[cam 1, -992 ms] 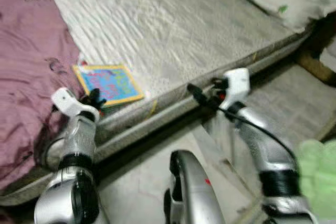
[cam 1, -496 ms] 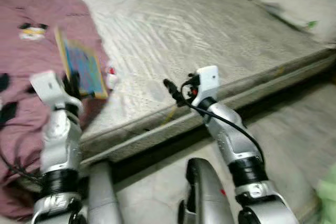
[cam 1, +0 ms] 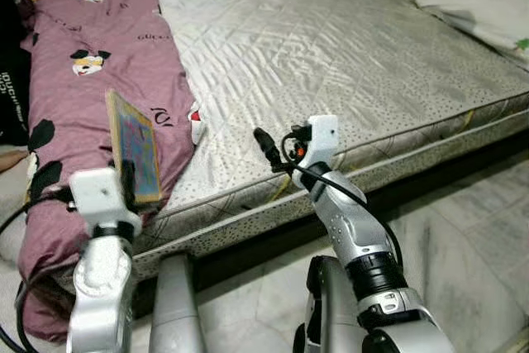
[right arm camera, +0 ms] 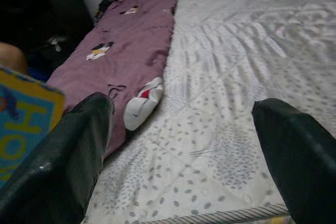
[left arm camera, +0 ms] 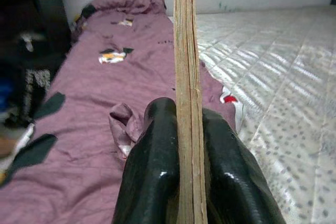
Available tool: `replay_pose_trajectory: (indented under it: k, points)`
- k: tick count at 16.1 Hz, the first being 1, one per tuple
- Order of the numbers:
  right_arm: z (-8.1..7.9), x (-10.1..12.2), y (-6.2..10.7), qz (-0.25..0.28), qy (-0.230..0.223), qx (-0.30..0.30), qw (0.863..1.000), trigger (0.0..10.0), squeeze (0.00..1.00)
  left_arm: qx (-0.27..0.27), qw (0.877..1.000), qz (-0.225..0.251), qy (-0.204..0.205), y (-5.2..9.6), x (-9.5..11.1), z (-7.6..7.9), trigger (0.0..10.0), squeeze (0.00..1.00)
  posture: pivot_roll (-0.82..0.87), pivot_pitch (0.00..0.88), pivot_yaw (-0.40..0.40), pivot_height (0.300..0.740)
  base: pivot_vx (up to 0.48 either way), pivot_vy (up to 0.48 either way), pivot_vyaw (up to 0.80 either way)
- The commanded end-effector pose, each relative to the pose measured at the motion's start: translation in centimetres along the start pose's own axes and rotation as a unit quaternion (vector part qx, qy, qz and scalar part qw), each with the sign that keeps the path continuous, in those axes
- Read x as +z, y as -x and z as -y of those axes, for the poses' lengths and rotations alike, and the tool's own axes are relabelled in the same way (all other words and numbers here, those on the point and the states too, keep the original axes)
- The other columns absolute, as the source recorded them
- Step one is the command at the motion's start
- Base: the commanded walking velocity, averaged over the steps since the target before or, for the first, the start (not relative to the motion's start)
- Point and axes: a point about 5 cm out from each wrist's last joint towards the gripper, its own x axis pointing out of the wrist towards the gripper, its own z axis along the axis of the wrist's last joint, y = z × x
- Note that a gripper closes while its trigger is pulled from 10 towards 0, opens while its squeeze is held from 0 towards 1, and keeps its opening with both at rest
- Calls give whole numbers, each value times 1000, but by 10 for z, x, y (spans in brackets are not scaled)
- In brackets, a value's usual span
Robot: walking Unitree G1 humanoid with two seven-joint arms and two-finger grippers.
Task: Clean up the room
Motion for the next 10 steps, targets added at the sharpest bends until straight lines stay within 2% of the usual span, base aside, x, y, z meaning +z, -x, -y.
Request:
replay_pose_trajectory:
  k: [1, 3, 5, 6, 10]
  points:
    - [1, 2, -2, 6, -7, -7, 1000, 10000, 0, 33, 998, -2, -44, 4, 2, -4, 10000, 0, 73, 0, -14, 541, 0, 0, 0]
    - [1, 5, 0, 15, -13, 8, 1000, 10000, 0, 48, 997, -9, -54, 6, 0, -7, 10000, 0, 62, 0, -11, 541, 0, 0, 0]
    - [0, 12, 0, 37, -17, 9, 999, 10000, 0, 38, 998, 8, -55, 4, 4, -5, 10000, 0, 58, 0, -10, 565, 0, 0, 0]
    - [-1, 14, -1, 40, -19, 11, 999, 10000, 0, 22, 999, 15, -40, 2, 6, -2, 10000, 0, 47, 0, -7, 579, 0, 0, 0]
    - [-3, 19, -5, 48, -17, 17, 999, 10000, 0, -3, 998, 33, -46, -3, 12, 5, 10000, 0, 42, 0, -3, 622, 0, 0, 0]
